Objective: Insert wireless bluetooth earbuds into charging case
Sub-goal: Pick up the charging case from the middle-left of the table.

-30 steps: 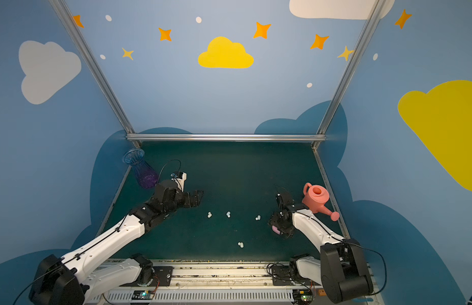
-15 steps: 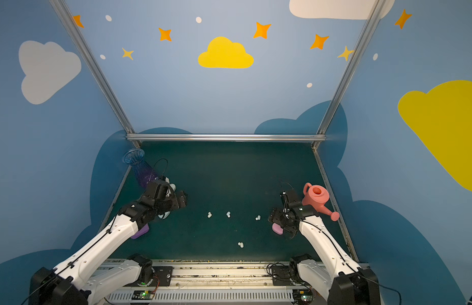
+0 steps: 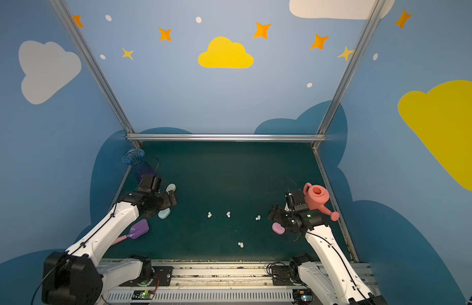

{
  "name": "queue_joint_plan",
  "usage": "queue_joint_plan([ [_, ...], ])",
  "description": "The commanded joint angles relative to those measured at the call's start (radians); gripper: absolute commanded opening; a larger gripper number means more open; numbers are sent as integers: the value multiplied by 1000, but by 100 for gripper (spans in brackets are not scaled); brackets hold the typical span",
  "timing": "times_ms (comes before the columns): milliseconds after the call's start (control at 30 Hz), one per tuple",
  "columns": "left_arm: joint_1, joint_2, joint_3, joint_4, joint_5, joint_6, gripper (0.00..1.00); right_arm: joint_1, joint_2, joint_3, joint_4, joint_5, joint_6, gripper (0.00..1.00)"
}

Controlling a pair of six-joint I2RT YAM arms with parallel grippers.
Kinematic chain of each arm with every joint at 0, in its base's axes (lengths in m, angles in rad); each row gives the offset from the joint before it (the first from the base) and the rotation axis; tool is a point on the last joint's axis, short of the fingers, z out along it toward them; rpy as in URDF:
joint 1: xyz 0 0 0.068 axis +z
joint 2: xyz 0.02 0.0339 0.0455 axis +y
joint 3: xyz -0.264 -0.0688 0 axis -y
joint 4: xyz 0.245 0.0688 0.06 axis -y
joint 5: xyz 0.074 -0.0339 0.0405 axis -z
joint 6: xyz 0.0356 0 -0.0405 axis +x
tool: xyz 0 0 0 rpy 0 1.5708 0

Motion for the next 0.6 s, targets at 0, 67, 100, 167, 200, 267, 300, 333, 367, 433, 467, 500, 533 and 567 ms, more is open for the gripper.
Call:
queue_joint_plan([
  [0,37,72,54,-50,78,81,100,-4,-27,31,-28,-24,-4,87],
  [67,47,120,80,-66,90,111,100,-3,-39,30,-27,-26,1,87],
  [100,50,146,93,-78,88,127,100,-5,-46,31,-27,-28,5,87],
  [167,55,191,108,-87,85,151,100,-3,-60,34,-29,-33,7,87],
  [200,58,211,111,-81,92,157,100,-5,-67,38,-32,-33,7,87],
  [267,64,243,115,-78,96,167,100,-4,-81,42,-37,-28,7,87],
  [300,65,257,117,-74,96,170,100,-3,-87,46,-38,-27,7,88],
  [333,66,268,116,-70,88,173,100,-4,-91,48,-41,-26,7,87],
  [367,67,276,114,-65,74,174,100,-4,-94,52,-43,-25,6,88],
  [433,71,294,107,-57,57,173,100,-3,-102,56,-46,-25,7,87],
  [467,71,301,105,-56,50,176,100,-5,-104,56,-46,-25,7,88],
  [500,72,309,101,-55,39,176,100,-4,-107,57,-45,-25,7,87],
  [533,73,319,96,-53,24,175,100,-4,-109,59,-47,-27,7,88],
  [567,74,326,92,-52,13,176,100,-4,-110,59,-47,-27,7,88],
])
